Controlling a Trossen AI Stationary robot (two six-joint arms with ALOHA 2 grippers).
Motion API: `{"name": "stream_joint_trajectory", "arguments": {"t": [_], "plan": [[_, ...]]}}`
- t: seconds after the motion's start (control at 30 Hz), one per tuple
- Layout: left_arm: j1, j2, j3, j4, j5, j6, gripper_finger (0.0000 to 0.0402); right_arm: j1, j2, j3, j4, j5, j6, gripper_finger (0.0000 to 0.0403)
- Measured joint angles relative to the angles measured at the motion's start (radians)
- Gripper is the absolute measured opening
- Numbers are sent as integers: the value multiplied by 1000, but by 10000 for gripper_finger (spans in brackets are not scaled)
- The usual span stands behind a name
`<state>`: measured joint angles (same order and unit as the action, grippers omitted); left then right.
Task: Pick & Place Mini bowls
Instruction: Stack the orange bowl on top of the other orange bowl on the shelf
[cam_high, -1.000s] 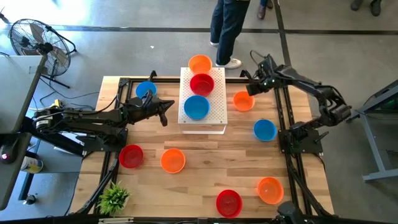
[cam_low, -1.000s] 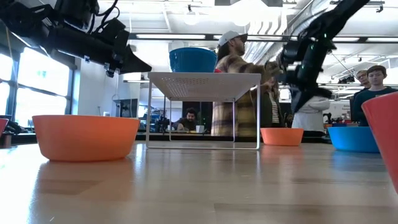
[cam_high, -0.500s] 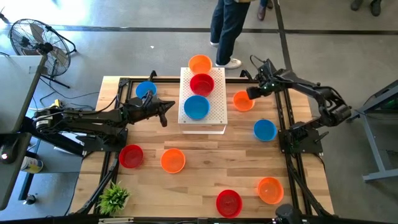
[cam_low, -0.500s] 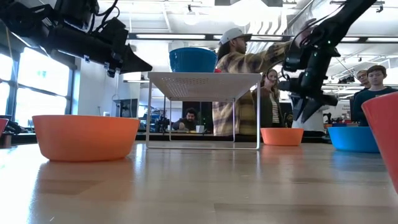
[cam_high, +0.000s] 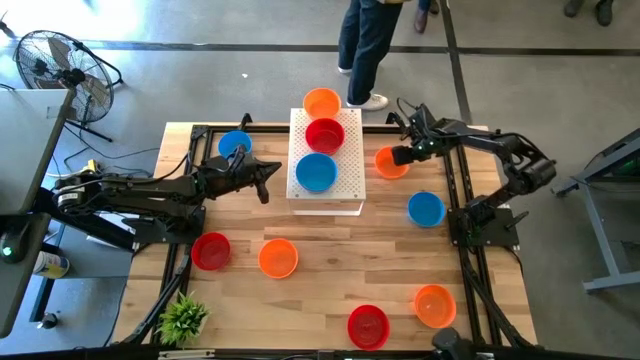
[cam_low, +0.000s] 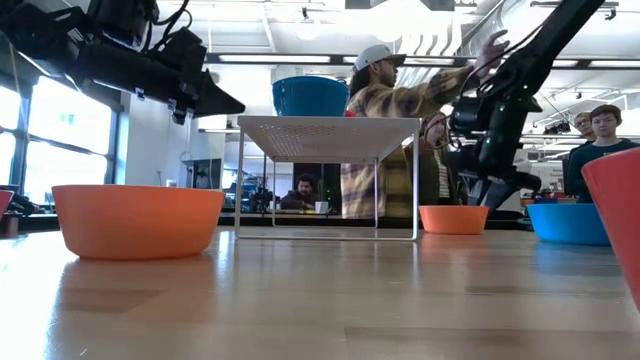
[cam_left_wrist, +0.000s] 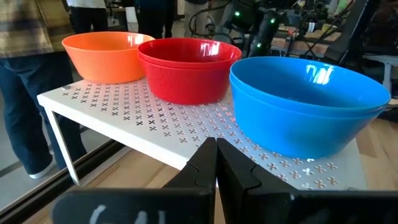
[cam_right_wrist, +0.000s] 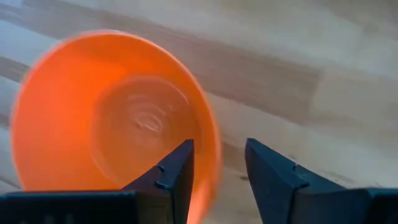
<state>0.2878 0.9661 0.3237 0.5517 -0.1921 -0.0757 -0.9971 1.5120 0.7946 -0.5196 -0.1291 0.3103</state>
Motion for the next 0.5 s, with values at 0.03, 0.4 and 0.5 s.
{"name": "stream_joint_trajectory", "arguments": {"t": [0.03,0.4,0.5], "plan": [[0,0,0,-1,0,0,0,6,3,2,10,5,-1,130],[0,0,0,-1,3,0,0,5,6,2,22,-29,2,27],[0,0,0,-1,3,0,0,5,11,2,22,-42,0,15]]}}
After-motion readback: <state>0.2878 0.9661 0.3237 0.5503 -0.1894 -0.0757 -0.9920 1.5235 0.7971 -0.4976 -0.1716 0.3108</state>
